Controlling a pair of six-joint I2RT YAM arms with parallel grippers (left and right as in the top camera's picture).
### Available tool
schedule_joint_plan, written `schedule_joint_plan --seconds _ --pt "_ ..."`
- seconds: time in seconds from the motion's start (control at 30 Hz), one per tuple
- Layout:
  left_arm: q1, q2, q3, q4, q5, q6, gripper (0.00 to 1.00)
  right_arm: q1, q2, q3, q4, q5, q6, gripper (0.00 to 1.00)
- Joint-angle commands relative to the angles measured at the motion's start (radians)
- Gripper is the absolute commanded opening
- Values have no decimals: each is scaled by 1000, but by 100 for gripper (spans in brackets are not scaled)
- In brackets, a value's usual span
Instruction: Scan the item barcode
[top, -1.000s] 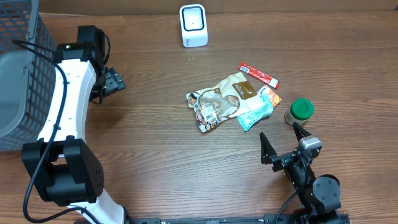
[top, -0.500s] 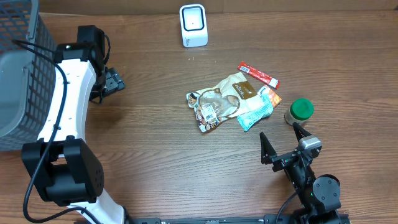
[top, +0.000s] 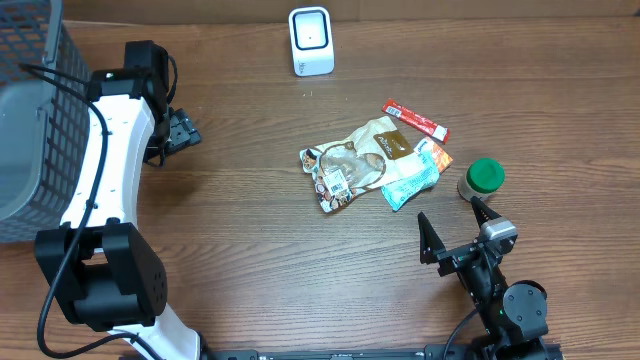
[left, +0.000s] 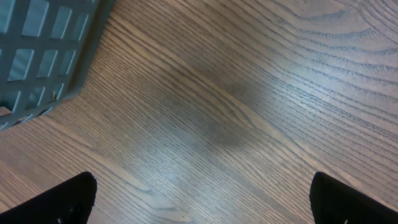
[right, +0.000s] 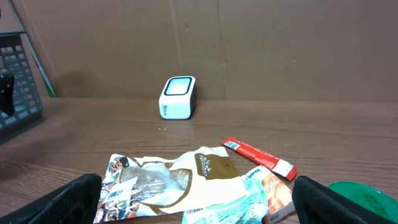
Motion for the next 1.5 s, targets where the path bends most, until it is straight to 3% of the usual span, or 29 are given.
schedule_joint_plan --seconds 0.0,1.47 --pt "-9 -8 15 1 -11 0 100 -4 -12 -11 2 -1 5 100" --pt "-8 -31 15 2 -10 0 100 -3 -12 -11 2 -1 5 100"
